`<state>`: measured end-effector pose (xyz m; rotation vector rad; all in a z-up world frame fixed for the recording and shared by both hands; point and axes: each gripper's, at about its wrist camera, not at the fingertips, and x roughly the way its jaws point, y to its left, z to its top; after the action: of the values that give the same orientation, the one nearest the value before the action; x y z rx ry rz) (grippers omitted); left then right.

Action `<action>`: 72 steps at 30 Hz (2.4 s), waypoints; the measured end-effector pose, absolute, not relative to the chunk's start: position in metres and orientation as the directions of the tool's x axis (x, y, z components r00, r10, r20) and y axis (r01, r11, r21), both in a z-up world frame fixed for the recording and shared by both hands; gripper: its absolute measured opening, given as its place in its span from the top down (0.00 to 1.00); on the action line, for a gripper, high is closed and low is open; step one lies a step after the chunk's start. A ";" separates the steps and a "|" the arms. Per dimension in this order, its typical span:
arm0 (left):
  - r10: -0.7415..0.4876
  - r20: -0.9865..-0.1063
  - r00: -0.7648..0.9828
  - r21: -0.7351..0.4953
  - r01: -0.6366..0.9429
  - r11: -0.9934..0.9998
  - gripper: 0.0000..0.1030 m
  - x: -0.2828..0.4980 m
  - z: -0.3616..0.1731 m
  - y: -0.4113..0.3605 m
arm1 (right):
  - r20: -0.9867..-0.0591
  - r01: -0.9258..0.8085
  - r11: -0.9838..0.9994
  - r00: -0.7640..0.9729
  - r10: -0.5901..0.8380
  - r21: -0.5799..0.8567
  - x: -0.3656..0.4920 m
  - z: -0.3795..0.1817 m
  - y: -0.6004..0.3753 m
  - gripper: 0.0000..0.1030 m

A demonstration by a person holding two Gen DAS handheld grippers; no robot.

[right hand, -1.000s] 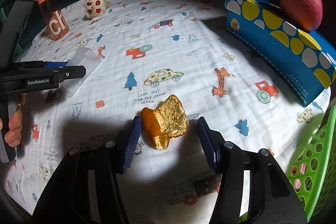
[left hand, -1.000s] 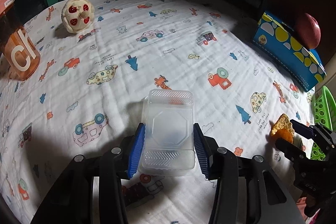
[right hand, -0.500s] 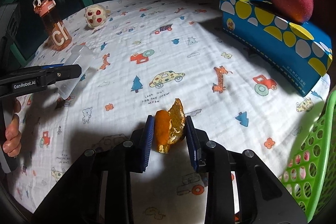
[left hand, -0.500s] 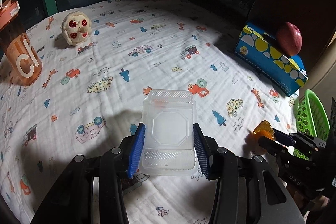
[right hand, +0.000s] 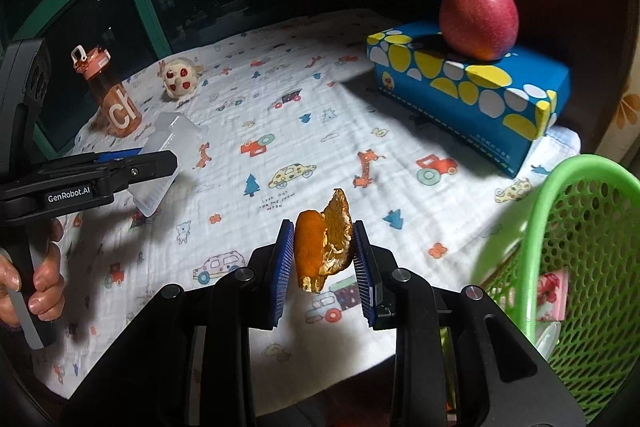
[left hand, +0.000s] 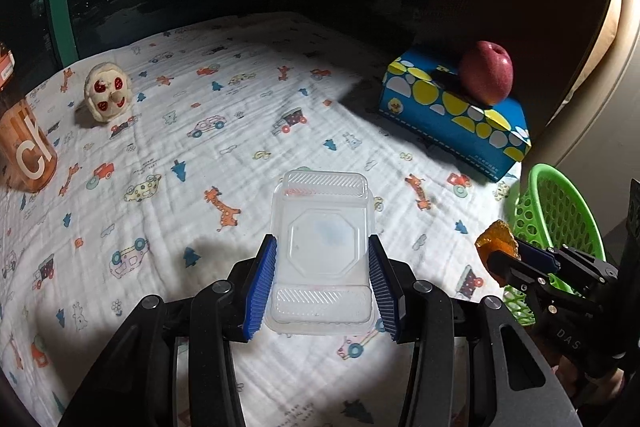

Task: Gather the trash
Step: 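Carry the clear tray and orange piece over the green basket with both tools, then open the right tool to drop the orange piece while the left tool drops the clear tray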

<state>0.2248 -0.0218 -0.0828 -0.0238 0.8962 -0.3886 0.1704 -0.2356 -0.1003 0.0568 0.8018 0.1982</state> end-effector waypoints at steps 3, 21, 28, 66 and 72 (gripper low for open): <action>-0.363 -0.746 0.559 -0.183 0.352 0.918 0.57 0.219 -0.074 -0.041 | -0.692 -0.125 0.984 0.700 0.176 0.125 0.160 -0.090 -0.252 0.71; -0.493 -0.726 0.479 -0.187 0.552 0.812 0.57 0.181 -0.051 -0.176 | -0.677 0.141 0.985 0.735 -0.038 0.097 0.092 -0.071 -0.382 0.71; -0.526 -0.728 0.439 -0.178 0.620 0.764 0.57 0.164 -0.048 -0.223 | -0.686 0.227 0.968 0.721 -0.095 0.105 0.071 -0.078 -0.424 0.71; -0.548 -0.757 0.355 -0.175 0.698 0.695 0.56 0.137 -0.056 -0.305 | -0.685 0.284 0.945 0.722 -0.100 0.162 0.044 -0.085 -0.466 0.58; -0.549 -0.760 0.346 -0.181 0.700 0.691 0.56 0.137 -0.058 -0.311 | -0.680 0.287 0.944 0.726 -0.102 0.164 0.041 -0.082 -0.469 0.53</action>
<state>0.1371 -0.3113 -0.0585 0.1888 0.9056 -0.8165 0.0410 -0.4690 -0.0819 0.2667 0.7294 -0.2174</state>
